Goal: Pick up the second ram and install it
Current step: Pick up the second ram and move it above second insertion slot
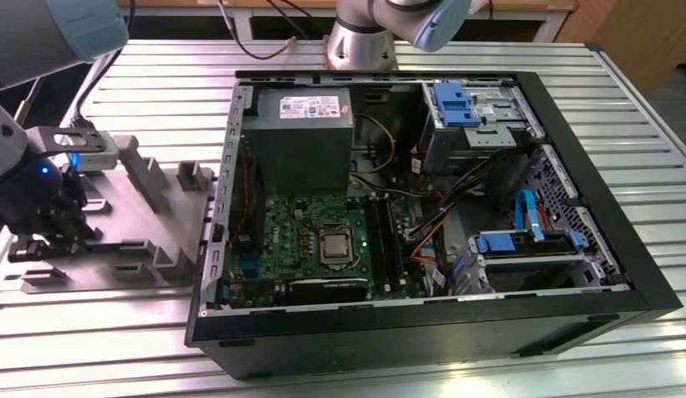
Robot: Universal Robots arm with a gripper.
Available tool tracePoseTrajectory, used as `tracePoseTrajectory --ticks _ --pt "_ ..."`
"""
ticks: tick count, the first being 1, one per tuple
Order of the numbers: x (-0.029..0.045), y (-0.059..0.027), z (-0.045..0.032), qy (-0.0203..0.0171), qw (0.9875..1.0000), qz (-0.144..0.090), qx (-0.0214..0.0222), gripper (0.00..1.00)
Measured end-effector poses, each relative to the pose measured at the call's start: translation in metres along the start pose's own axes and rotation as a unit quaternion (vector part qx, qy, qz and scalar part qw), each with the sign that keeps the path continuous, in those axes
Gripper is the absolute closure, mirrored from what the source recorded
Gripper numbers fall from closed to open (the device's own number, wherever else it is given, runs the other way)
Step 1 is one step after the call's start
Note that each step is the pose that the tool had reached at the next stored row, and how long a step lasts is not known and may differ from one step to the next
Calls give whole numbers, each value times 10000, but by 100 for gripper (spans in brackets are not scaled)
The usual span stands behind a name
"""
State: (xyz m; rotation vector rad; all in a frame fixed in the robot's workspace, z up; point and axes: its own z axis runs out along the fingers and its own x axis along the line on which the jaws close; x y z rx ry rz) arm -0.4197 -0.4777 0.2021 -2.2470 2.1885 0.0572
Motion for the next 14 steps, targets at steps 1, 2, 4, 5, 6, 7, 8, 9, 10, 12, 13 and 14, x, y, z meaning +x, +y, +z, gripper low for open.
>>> tracePoseTrajectory --ticks 1,2,4,5,6,7,8,9,10,12,13,14 --pt "-1 0 10 0 10000 0 0 70" --pt "0 0 13 1 10000 0 -1 70" --pt "-1 1 13 1 10000 0 -2 70" --pt "-1 1 13 1 10000 0 -1 70" --pt "-1 0 14 1 10000 0 -1 70" --pt "-1 0 14 1 10000 0 -1 70" --pt "-1 0 15 1 10000 0 -1 70" --pt "-1 0 15 1 10000 0 -1 70" --pt "-1 0 15 1 10000 0 -1 70" --pt "0 0 15 1 10000 0 -1 70" --pt "-1 0 15 0 10000 0 -1 72" --pt "-1 0 16 1 10000 0 -1 72"
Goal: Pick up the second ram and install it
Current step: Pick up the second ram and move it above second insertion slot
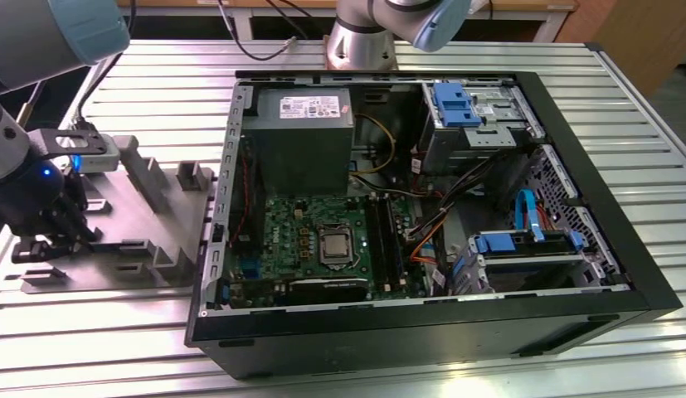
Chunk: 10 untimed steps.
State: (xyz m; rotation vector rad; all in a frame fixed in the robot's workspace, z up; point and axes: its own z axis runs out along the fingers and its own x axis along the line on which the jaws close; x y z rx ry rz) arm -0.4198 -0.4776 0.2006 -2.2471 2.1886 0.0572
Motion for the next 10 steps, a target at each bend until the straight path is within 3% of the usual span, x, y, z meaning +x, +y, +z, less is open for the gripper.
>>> tracePoseTrajectory --ticks 1,10 --pt "0 0 0 0 10000 0 0 79" --pt "0 28 0 1 10000 0 2 79"
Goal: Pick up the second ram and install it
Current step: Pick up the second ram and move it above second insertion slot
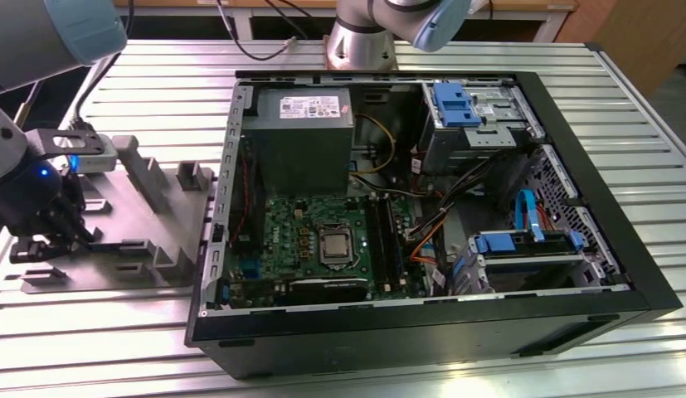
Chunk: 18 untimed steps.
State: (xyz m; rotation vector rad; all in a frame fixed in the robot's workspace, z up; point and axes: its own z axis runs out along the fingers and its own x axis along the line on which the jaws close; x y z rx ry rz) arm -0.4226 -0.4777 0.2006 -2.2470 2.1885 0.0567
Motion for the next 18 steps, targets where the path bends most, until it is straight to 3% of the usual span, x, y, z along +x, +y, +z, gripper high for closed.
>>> tracePoseTrajectory --ticks 12,14,15,18 --pt "0 4 0 0 10000 0 0 79" --pt "0 4 0 0 10000 0 0 80" --pt "0 4 1 0 10000 0 1 87" --pt "0 5 1 0 10000 0 1 87"
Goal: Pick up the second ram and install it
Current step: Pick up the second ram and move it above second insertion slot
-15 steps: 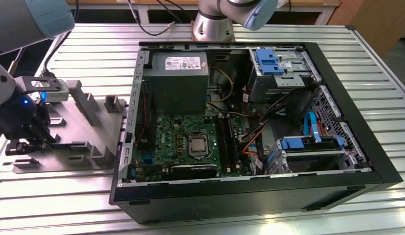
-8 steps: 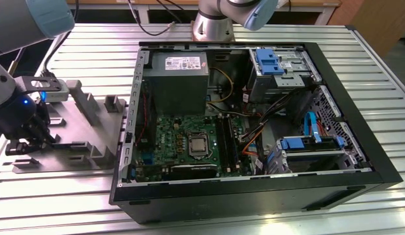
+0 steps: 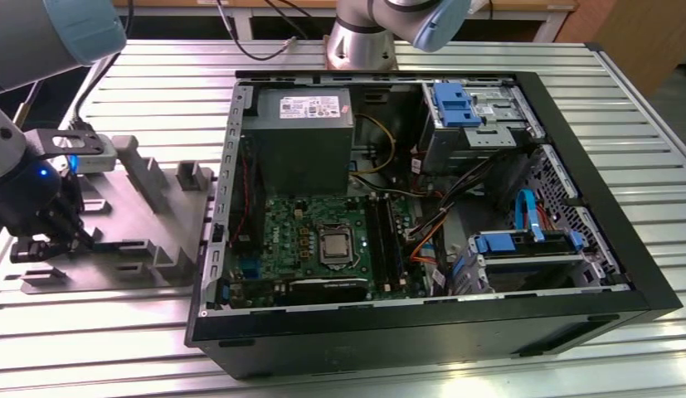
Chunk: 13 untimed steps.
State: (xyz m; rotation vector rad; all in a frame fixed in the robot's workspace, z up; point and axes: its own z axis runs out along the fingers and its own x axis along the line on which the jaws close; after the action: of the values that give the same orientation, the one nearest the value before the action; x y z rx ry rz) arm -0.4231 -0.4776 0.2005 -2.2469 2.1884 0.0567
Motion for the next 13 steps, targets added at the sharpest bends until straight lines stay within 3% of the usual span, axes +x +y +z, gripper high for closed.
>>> tracePoseTrajectory --ticks 6,10,13 --pt "0 1 0 0 10000 1 0 89" --pt "0 1 4 -6 9996 288 8 89" --pt "0 1 4 -7 9994 332 9 89"
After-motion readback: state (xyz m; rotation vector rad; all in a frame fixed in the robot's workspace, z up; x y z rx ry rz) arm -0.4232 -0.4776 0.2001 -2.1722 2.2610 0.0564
